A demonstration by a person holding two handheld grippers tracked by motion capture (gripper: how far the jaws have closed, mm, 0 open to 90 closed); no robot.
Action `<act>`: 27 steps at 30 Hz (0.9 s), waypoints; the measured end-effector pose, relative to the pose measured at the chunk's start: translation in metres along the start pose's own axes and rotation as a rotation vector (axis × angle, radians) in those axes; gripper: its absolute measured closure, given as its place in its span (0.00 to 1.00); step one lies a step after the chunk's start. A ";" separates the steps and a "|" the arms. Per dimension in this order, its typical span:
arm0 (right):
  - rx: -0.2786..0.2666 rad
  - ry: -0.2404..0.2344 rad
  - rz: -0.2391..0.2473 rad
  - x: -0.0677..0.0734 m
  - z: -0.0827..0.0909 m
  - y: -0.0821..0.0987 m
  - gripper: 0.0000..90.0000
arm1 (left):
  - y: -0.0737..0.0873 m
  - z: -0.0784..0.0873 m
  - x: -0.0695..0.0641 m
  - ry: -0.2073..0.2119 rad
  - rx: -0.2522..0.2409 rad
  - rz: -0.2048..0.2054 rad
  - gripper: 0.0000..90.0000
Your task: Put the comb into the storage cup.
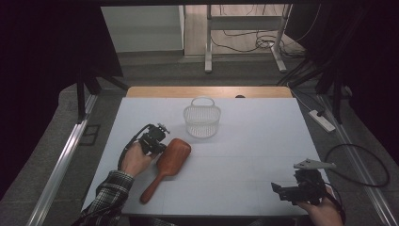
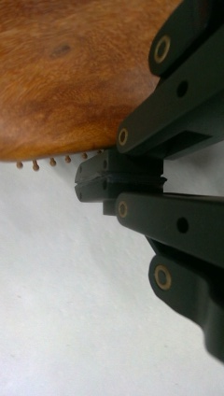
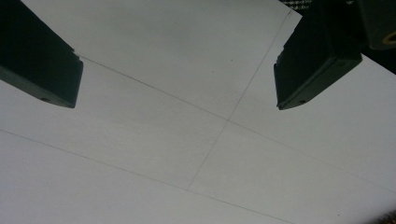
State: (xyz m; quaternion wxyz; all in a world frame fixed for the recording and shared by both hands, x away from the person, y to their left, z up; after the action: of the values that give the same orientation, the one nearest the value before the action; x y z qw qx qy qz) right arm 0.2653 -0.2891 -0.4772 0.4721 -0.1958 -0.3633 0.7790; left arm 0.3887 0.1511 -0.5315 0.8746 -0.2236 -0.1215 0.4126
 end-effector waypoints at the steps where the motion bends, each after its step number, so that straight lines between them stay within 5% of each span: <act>1: 0.000 0.000 0.000 0.000 0.000 0.000 0.02 | -0.001 0.000 -0.001 0.000 -0.002 -0.003 0.99; 13: 0.000 -0.001 -0.002 0.000 0.000 0.000 0.02 | -0.006 -0.002 -0.006 0.011 -0.008 -0.024 0.99; 27: -0.003 0.001 -0.002 0.000 0.000 0.000 0.02 | -0.002 0.013 0.003 0.056 -0.071 0.024 0.99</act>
State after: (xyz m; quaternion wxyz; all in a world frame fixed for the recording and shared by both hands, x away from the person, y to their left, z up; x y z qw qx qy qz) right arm 0.2651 -0.2894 -0.4769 0.4727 -0.1966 -0.3643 0.7779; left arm 0.3873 0.1559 -0.5191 0.8642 -0.2675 -0.1091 0.4118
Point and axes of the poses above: each handheld gripper's, and its own axes: z roughly backward along the jaws, y roughly out of its underside, x roughly to its left, the point moved 4 cm from there along -z, roughly forward along the jaws, and after that the axes turned 9 degrees about -x, right-handed, at the moved point
